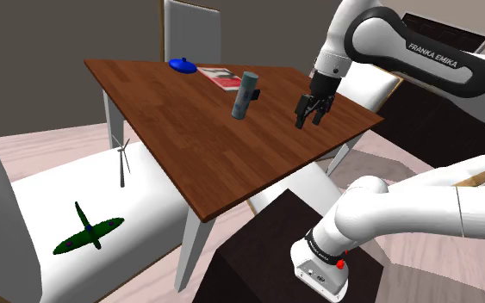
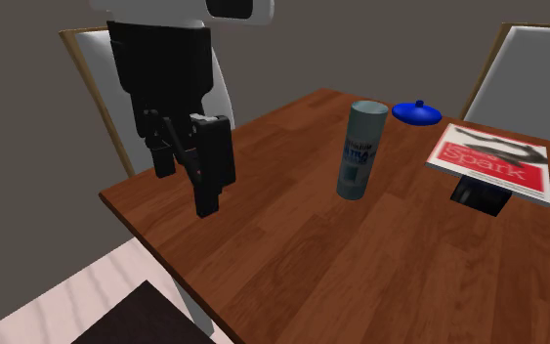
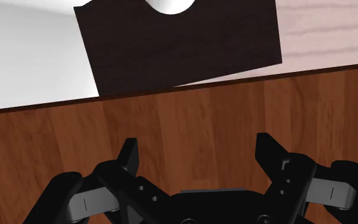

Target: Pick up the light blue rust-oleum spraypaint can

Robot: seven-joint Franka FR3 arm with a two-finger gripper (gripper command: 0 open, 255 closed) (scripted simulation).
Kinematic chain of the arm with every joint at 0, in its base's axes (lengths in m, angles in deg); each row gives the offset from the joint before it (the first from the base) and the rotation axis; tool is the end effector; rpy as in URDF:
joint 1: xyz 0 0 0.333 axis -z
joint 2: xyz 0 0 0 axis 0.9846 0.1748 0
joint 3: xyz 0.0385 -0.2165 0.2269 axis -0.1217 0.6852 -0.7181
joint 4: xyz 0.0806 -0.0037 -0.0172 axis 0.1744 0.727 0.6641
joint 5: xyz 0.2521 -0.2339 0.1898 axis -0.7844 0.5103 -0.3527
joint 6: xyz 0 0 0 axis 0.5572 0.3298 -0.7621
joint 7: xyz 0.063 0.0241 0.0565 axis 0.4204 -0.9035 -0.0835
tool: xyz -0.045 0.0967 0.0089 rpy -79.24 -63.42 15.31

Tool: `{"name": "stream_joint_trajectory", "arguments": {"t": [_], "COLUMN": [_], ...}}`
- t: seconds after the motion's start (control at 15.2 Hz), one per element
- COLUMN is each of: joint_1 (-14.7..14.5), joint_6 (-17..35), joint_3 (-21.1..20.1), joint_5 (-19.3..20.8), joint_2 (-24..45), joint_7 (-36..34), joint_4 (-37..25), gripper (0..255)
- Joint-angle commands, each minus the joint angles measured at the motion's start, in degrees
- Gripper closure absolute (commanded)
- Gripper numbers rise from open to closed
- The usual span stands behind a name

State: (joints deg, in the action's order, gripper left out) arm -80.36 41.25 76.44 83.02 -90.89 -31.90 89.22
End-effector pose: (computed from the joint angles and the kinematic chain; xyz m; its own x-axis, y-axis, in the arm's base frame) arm 0.2821 -0.0290 0.5874 0.9769 -0.1815 -0.1126 -0.1808 -0.9834 0.0158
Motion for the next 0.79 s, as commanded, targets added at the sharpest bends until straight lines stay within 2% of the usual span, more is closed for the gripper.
{"name": "stream_joint_trajectory", "arguments": {"t": [0.0, 0.73], "joint_1": [0.0, -0.6], "joint_6": [0.0, 8.98], "joint_3": [0.0, 4.74], "joint_5": [0.0, 1.1], "joint_2": [0.0, 23.05], "joint_7": [0.0, 6.27], "joint_4": [0.0, -16.72], "gripper": [0, 0]}}
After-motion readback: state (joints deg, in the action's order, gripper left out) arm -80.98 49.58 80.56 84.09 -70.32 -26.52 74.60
